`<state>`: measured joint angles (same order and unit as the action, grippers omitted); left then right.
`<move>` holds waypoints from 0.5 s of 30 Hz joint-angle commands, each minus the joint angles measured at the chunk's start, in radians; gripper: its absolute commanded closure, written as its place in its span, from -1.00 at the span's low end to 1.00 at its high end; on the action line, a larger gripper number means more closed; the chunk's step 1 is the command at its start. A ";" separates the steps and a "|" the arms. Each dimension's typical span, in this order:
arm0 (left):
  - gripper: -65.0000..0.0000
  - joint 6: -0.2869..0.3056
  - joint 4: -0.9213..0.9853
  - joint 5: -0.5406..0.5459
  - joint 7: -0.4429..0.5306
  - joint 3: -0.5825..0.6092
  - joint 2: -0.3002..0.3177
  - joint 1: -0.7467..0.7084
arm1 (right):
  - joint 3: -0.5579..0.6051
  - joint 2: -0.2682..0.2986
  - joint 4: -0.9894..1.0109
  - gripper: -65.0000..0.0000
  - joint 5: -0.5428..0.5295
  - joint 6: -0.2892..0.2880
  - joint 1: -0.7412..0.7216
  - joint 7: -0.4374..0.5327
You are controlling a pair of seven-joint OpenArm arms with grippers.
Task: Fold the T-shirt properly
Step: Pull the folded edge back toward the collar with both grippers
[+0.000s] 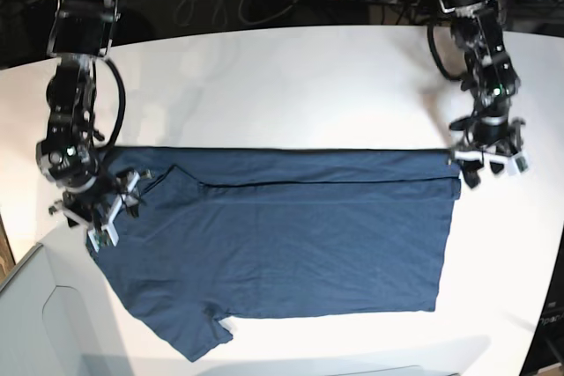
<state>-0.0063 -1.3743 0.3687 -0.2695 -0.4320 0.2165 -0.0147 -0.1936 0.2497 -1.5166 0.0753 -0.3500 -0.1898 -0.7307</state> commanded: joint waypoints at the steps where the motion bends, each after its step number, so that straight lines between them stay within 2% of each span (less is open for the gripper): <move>1: -0.08 0.006 0.013 0.006 0.019 0.002 0.008 0.017 | -0.016 0.012 -0.028 -0.13 -0.002 -0.005 -0.007 0.020; 6: -0.08 0.007 0.106 0.008 0.020 0.002 0.007 0.025 | -0.019 0.012 -0.057 -0.13 -0.002 -0.005 0.054 0.021; 11: -0.08 0.007 0.111 0.008 0.020 0.003 -0.007 0.040 | -0.025 0.018 -0.088 -0.13 -0.002 -0.005 0.091 0.021; 15: -0.08 0.007 0.112 0.008 0.020 0.026 -0.013 0.045 | -0.088 0.015 -0.104 -0.13 -0.002 -0.005 0.100 0.021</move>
<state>-0.0036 -1.2476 0.3706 -0.2657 -0.4049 0.1932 0.0139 -0.2802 0.2527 -1.6009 0.0784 -0.3504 -0.0731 -0.7296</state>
